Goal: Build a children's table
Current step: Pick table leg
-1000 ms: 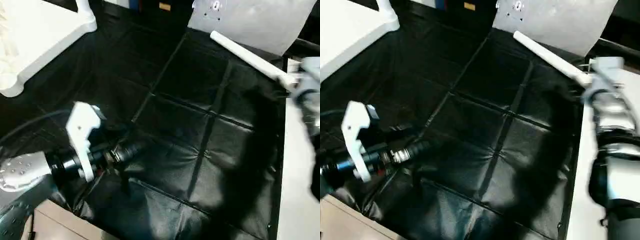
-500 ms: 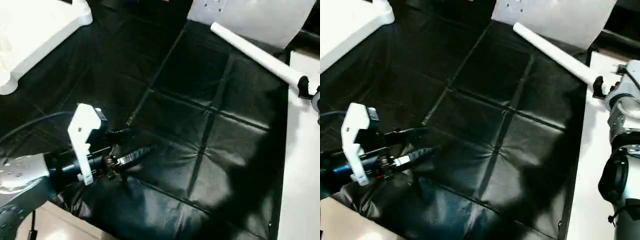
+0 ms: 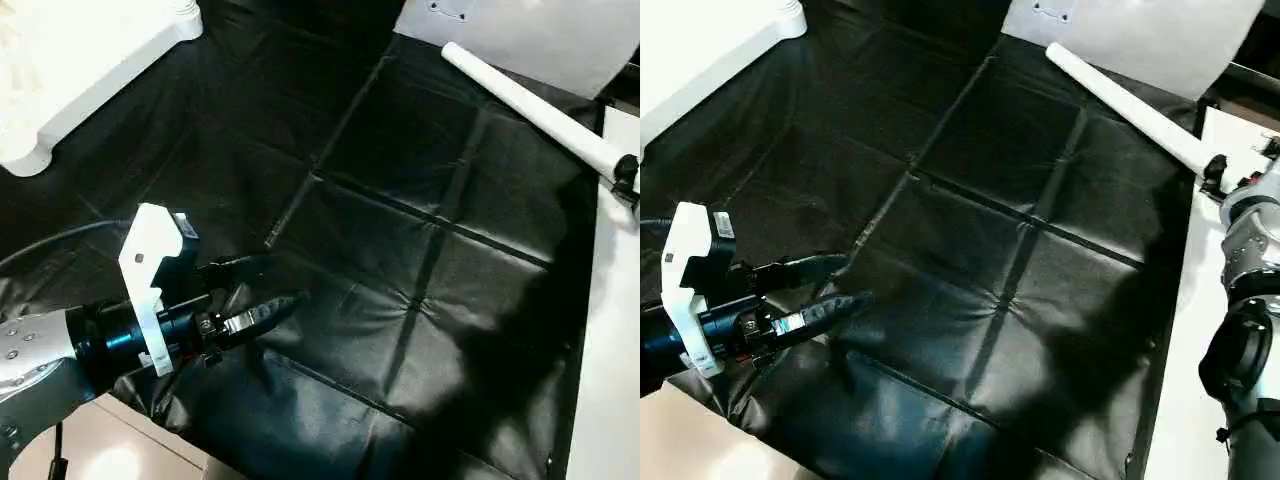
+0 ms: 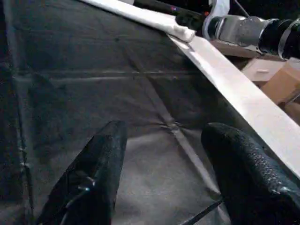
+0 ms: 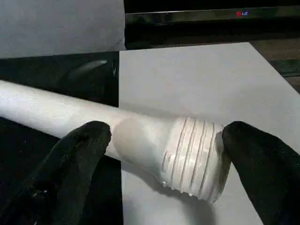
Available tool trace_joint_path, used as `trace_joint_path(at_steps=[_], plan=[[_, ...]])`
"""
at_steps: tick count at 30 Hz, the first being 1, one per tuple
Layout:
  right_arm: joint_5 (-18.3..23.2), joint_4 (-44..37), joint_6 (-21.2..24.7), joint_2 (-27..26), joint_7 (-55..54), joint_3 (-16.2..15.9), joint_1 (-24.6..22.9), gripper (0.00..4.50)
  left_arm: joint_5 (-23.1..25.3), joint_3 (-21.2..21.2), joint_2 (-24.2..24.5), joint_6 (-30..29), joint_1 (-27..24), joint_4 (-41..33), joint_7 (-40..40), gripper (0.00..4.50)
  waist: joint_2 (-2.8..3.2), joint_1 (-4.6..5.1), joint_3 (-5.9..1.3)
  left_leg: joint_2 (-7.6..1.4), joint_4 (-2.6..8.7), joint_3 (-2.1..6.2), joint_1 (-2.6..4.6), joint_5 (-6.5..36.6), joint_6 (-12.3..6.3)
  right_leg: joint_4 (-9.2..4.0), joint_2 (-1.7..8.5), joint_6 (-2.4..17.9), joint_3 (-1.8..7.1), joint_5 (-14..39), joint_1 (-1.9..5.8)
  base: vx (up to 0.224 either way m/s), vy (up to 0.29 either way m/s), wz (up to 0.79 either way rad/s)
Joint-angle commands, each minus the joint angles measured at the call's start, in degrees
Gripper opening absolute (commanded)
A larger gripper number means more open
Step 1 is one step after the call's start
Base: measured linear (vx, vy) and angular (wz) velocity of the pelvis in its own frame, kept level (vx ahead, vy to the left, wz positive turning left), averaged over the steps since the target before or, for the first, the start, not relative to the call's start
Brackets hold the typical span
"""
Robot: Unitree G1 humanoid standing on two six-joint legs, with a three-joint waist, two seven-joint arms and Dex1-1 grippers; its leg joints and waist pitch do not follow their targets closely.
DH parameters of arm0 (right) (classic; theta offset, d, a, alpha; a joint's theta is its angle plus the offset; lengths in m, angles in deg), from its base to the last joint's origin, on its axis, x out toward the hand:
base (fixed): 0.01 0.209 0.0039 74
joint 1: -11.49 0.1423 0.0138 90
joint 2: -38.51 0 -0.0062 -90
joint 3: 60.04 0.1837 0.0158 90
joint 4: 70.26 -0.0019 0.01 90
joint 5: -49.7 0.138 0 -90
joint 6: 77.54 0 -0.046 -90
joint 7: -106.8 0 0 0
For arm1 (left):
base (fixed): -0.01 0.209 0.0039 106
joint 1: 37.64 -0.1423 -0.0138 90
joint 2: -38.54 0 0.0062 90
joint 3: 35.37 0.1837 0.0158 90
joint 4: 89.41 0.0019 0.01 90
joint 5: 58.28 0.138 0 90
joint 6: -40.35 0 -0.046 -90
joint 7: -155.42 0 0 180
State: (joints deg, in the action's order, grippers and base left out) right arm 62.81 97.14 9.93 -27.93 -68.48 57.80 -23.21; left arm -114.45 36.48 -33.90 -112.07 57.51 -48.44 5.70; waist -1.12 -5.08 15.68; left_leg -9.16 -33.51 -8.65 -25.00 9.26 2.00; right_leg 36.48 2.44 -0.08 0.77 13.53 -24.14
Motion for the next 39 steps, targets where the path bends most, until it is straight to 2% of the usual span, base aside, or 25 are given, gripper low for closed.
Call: trace_joint_path(at_steps=[1, 9, 11, 13, 15, 20, 23, 25, 28, 29, 30, 32, 33, 36, 37, 38, 39], plan=[[0.65, 0.78, 0.57, 1.26, -0.97, 1.55, -1.74, 4.5, -0.99, -0.72, 0.92, -0.83, -0.27, -1.46, -0.44, 3.12, 0.03, -0.26, -3.74, -2.19, 2.96, -0.01, 2.36, 1.08, -2.53, -3.07, 3.41, 15.77, 1.6, -10.96, 3.05, 0.0, 0.0, 0.0], [2.22, 0.84, 2.45, 1.38, 0.74, 4.18, -2.95, 4.5, -3.63, -0.66, 2.78, -0.87, 0.38, -0.33, -1.66, 3.12, 0.48, -0.82, -3.67, -2.15, 3.16, 0.18, 2.47, 2.27, -0.6, -3.22, 3.38, 14.91, 1.52, -10.4, 3.05, 0.0, 0.0, 0.0], [3.2, 0.83, 3.25, 0.95, 2.33, 4.9, -3.01, 4.5, -4.04, -0.57, 2.96, -0.84, 0.49, -0.23, -1.9, 3.12, 0.38, -0.83, -3.63, -2.15, 3.16, 0.18, 2.4, 2.15, -0.56, -3.26, 3.37, 14.83, 1.51, -10.74, 3.12, 0.0, 0.0, 0.0], [3.86, 0.8, 4.13, 0.4, 4.21, 5.52, -3.02, 4.5, -4.49, -0.5, 3.24, -0.72, 0.48, -0.11, -2.16, 3.12, 0.54, -0.88, -3.66, -2.2, 3.17, 0.22, 2.43, 2.41, -0.64, -3.27, 3.44, 14.85, 1.5, -10.54, 3.14, 0.0, 0.0, 0.0], [3.91, 0.78, 4.51, 0.08, 5.42, 5.51, -3.1, 4.5, -4.66, -0.4, 3.36, -0.64, 0.45, -0.07, -2.27, 3.12, 0.41, -0.84, -3.68, -2.16, 3.21, 0.27, 2.31, 2.36, -0.57, -3.31, 3.5, 14.84, 1.49, -10.39, 3.29, 0.0, 0.0, 0.0], [3.54, 0.73, 6.23, -0.92, 9.83, 4.95, -3.58, 4.5, -5.32, 0.04, 3.93, -0.19, 0.39, 0.11, -2.69, 3.12, 0.54, -0.53, -3.62, -2.27, 3.31, 0.32, 2.28, 3.15, -0.5, -3.5, 3.64, 15.48, 1.48, -8.92, 3.24, 0.0, 0.0, 0.0], [1.63, 0.66, 7.69, -1.23, 14.45, 3.05, -3.88, 4.5, -5.76, 0.27, 4.28, -0.06, 0.59, 0.26, -2.91, 3.12, 0.51, -0.44, -3.63, -2.34, 3.34, 0.33, 2.4, 3.38, -0.9, -3.65, 3.7, 16.13, 1.5, -7.6, 3.19, 0.0, 0.0, 0.0], [0.22, 0.52, 8.87, -0.91, 18.64, 1.18, -3.73, 4.5, -6.07, 0.07, 4.62, -0.08, 0.63, 0.15, -3.0, 3.12, 0.12, -0.38, -3.56, -2.38, 3.39, 0.28, 2.34, 3.66, -1.19, -3.82, 3.8, 16.27, 1.55, -6.42, 3.24, 0.0, 0.0, 0.0], [-0.95, 0.32, 10.12, -0.45, 23.26, -0.68, -3.4, 4.5, -6.45, -0.26, 5.02, -0.05, 0.54, 0.06, -3.07, 3.12, 0.42, -0.41, -3.75, -2.41, 3.23, 0.33, 2.32, 2.02, -2.15, -3.61, 3.87, 17.31, 1.62, -7.46, 3.23, 0.0, 0.0, 0.0], [-2.21, 0.03, 11.17, 0.16, 28.75, -2.5, -3.09, 4.5, -6.94, -0.48, 5.42, 0.12, 0.24, -0.05, -3.26, 3.12, -0.1, -0.21, -3.94, -2.35, 3.06, 0.2, 2.16, 1.24, -2.96, -3.52, 3.68, 17.93, 1.6, -8.89, 3.45, 0.0, 0.0, 0.0], [-3.27, -0.23, 12.1, 0.76, 33.5, -4.06, -2.85, 4.5, -7.33, -0.65, 5.71, 0.25, -0.02, -0.12, -3.4, 3.12, -0.03, -0.37, -3.88, -2.34, 3.03, 0.3, 2.01, 0.63, -3.28, -3.41, 3.74, 18.04, 1.6, -9.57, 3.55, 0.0, 0.0, 0.0], [-3.97, -0.39, 12.7, 1.15, 36.61, -5.06, -2.7, 4.5, -7.57, -0.75, 5.91, 0.34, -0.18, -0.16, -3.5, 3.12, 0.02, -0.58, -3.88, -2.43, 2.85, 0.23, 1.95, -0.66, -4.29, -3.26, 3.57, 18.43, 1.5, -11.1, 3.61, 0.0, 0.0, 0.0], [-4.89, -0.93, 13.57, 2.07, 42.49, -6.63, -2.46, 4.5, -7.8, -0.65, 6.14, 0.52, -0.37, -0.23, -3.69, 3.12, 0.12, -0.54, -3.86, -2.55, 2.84, 0.19, 1.88, -0.76, -4.71, -3.27, 3.62, 18.93, 1.5, -10.99, 3.59, 0.0, 0.0, 0.0], [-4.08, -2.44, 15.97, 4.24, 53.35, -7.98, -0.48, 4.5, -7.66, 0.07, 6.09, 0.94, -0.14, 0.06, -3.79, 3.12, 0.14, -0.42, -3.95, -2.74, 2.62, 0.21, 1.91, -1.3, -6.52, -3.14, 3.79, 20.36, 1.49, -11.4, 3.62, 0.0, 0.0, 0.0], [-4.05, -2.49, 16.02, 4.3, 53.61, -8.01, -0.41, 4.5, -7.64, 0.1, 6.08, 0.96, -0.12, 0.07, -3.78, 3.12, 0.18, -0.44, -3.94, -2.78, 2.58, 0.19, 1.96, -1.34, -6.83, -3.16, 3.88, 20.67, 1.52, -11.12, 3.58, 0.0, 0.0, 0.0], [-3.91, -2.76, 16.08, 4.59, 54.71, -8.11, -0.06, 4.5, -7.49, 0.32, 5.98, 1.05, 0.0, 0.14, -3.76, 3.12, 0.45, -0.49, -3.96, -2.97, 2.56, 0.19, 2.08, -1.3, -7.28, -3.17, 4.04, 21.29, 1.57, -10.33, 3.42, 0.0, 0.0, 0.0], [-3.68, -3.08, 16.37, 4.95, 55.72, -8.12, 0.42, 4.5, -7.4, 0.59, 5.8, 1.13, 0.1, 0.19, -3.78, 3.12, 0.41, -0.52, -3.97, -3.08, 2.52, 0.13, 2.24, -1.37, -7.66, -3.22, 4.0, 21.82, 1.56, -9.75, 3.31, 0.0, 0.0, 0.0]])
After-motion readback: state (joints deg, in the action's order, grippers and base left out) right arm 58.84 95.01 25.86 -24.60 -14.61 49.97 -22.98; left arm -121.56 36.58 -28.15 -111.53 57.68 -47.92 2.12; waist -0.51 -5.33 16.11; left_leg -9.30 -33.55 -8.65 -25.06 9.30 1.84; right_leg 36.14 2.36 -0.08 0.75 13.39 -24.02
